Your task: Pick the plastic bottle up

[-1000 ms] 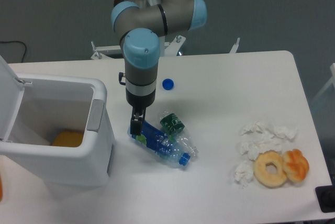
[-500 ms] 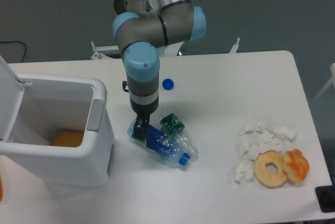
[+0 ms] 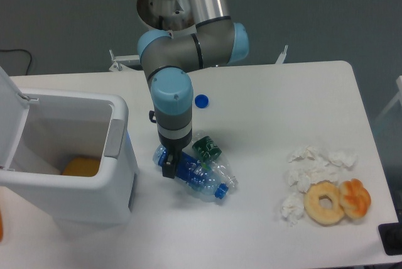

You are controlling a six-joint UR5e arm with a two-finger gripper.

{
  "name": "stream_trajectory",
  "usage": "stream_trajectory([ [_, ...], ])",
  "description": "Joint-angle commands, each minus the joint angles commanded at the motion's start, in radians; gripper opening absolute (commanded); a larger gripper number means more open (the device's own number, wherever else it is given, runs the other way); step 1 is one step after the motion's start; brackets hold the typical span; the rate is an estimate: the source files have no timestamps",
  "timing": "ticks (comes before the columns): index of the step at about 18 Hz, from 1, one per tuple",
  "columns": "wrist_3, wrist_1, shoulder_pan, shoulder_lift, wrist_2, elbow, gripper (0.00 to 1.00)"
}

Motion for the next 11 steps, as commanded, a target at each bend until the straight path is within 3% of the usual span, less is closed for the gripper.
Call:
stream_trajectory([
  [11,0.000,0.000,-0.002,-0.049,0.009,0.032,1.00],
])
